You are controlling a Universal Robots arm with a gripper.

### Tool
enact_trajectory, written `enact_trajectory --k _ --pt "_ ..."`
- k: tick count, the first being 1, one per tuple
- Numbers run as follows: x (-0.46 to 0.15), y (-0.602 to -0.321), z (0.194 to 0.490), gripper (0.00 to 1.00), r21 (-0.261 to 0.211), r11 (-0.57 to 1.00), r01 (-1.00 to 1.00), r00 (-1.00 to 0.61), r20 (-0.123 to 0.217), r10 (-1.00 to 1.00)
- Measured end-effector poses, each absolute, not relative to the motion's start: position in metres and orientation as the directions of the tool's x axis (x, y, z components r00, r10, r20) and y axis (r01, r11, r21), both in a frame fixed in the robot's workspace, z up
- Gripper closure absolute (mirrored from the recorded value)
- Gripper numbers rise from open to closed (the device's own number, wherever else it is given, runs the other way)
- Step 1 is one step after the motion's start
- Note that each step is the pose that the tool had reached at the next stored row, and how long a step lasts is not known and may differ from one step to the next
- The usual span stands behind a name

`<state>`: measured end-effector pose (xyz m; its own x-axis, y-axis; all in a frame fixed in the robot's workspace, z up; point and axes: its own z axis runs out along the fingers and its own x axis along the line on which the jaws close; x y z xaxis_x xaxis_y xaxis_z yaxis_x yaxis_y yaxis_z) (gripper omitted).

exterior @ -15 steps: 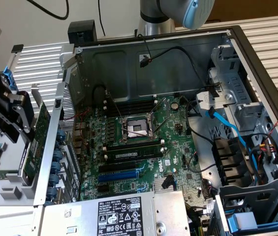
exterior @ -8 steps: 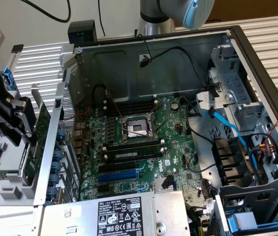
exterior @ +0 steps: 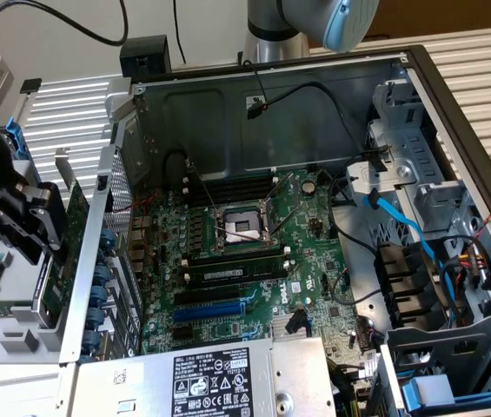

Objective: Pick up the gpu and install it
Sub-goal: 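Pick up the gpu and move the gpu toward the slot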

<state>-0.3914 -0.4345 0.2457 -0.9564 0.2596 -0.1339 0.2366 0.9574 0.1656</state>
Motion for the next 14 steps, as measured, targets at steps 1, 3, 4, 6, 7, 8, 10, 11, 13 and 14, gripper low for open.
enact_trajectory --k 1,3,4,6,7,8,10,11,13,14 --pt "-0.391 -0.435 0.244 0.52 0.168 0.956 0.239 -0.956 -0.133 0.262" --pt "-0.391 -0.435 0.241 0.52 0.172 0.954 0.244 -0.954 -0.132 0.268" --pt "-0.391 -0.435 0.24 0.52 0.174 0.953 0.247 -0.953 -0.132 0.271" --pt "-0.391 -0.435 0.237 0.52 0.178 0.951 0.253 -0.952 -0.131 0.277" --pt "-0.391 -0.435 0.236 0.52 0.179 0.95 0.255 -0.951 -0.13 0.28" --pt "-0.391 -0.435 0.236 0.52 0.18 0.949 0.257 -0.951 -0.13 0.282" --pt "-0.391 -0.435 0.234 0.52 0.181 0.948 0.262 -0.949 -0.129 0.287" --pt "-0.391 -0.435 0.233 0.52 0.182 0.947 0.263 -0.949 -0.129 0.288" --pt "-0.391 -0.435 0.232 0.52 0.184 0.946 0.266 -0.948 -0.128 0.292" --pt "-0.391 -0.434 0.232 0.52 0.185 0.946 0.267 -0.947 -0.128 0.293"
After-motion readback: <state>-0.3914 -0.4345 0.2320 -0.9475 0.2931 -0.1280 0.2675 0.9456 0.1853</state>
